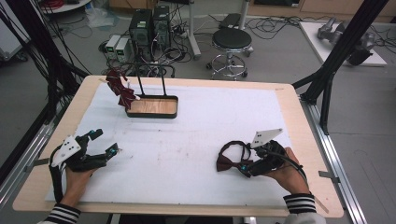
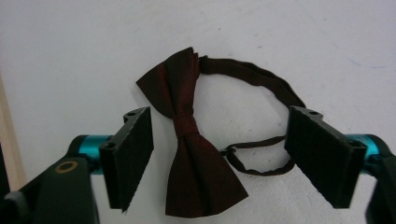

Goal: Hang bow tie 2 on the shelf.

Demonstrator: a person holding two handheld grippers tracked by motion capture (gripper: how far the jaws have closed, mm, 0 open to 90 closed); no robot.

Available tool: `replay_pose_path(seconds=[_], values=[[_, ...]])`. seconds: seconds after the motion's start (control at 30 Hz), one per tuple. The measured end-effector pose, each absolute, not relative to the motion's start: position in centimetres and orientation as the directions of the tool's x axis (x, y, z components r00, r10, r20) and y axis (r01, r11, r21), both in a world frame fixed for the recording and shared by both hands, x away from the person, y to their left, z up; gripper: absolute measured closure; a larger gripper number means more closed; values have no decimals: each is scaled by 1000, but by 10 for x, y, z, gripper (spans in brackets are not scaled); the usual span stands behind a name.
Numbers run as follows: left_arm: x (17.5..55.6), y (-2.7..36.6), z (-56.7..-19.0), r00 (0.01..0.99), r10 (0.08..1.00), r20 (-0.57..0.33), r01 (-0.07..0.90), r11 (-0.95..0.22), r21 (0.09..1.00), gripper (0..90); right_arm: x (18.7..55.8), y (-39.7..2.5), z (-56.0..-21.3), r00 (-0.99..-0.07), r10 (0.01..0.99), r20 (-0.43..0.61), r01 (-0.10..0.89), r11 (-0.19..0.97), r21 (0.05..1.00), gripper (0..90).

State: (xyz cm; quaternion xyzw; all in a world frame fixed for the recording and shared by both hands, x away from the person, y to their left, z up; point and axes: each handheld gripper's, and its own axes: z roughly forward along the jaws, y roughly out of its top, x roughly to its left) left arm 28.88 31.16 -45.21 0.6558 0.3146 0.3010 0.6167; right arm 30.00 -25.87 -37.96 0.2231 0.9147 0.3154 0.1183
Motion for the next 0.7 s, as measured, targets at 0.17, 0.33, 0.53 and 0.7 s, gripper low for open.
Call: replay_pose_path(seconds=[0.17, 0.33, 0.53, 0.7], values=[[288, 311, -452, 617, 787, 7, 37, -38, 999, 159, 301, -253, -384, -888, 454, -74, 325, 734, 596, 274], [288, 312, -453, 616, 788, 1, 38, -31, 999, 160, 303, -247, -389, -892, 449, -53, 346, 753, 559, 338], [288, 312, -453, 616, 788, 0, 38, -29, 999, 163, 305, -238, -392, -912, 405, -65, 311, 786, 535, 396], [288, 312, -453, 616, 788, 0, 37, -29, 999, 163, 306, -232, -395, -921, 383, -69, 302, 815, 494, 420]])
